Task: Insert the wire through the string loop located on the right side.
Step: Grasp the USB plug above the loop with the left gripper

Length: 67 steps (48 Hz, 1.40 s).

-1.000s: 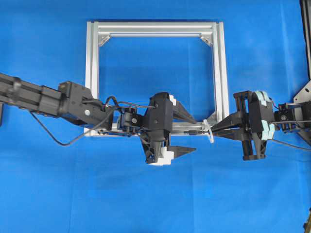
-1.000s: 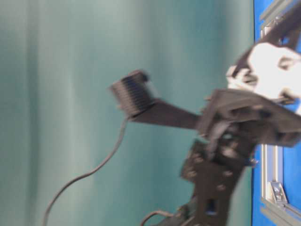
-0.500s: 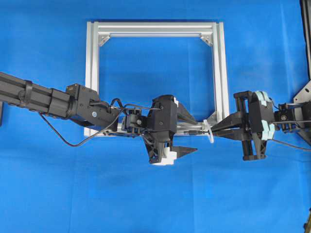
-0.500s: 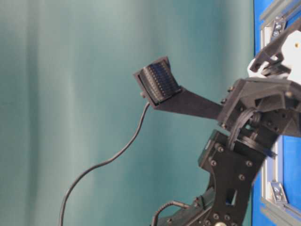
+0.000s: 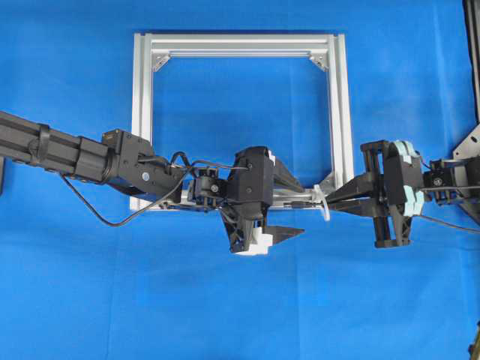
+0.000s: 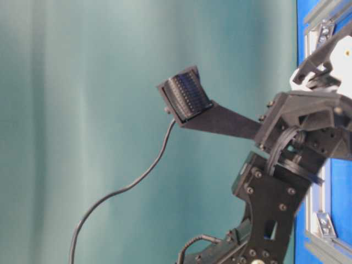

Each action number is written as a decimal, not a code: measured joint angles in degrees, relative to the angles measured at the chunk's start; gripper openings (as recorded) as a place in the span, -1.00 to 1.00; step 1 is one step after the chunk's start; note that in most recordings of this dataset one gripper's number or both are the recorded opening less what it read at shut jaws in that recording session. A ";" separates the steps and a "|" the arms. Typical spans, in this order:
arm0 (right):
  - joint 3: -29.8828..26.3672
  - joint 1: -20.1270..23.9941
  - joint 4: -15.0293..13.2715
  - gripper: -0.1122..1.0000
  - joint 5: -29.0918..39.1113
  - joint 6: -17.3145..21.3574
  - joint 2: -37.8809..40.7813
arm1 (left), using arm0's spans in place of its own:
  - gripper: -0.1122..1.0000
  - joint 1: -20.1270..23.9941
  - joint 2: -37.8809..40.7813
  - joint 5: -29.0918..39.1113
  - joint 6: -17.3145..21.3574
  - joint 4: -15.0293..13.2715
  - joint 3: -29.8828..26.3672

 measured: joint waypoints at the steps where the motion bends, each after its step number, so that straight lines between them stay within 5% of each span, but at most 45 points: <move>1: 0.00 0.09 -0.09 -0.87 0.09 0.00 0.00 | 0.78 -0.09 0.00 0.09 0.00 0.00 0.00; 40: 0.00 0.00 -0.09 -0.87 0.18 0.00 0.00 | 0.71 0.00 0.00 1.14 0.00 -0.09 0.00; 45: 0.00 0.00 0.00 -0.87 0.09 0.00 0.00 | 0.42 0.00 0.00 1.32 -0.09 0.00 -0.26; 55: 0.00 0.09 -0.18 -0.87 0.18 -0.09 0.00 | -0.63 0.35 -0.09 1.14 0.88 0.18 -0.62; 67: 0.00 0.09 -0.26 -0.87 0.26 -0.09 0.00 | -0.65 0.44 0.00 1.14 1.58 0.18 -0.62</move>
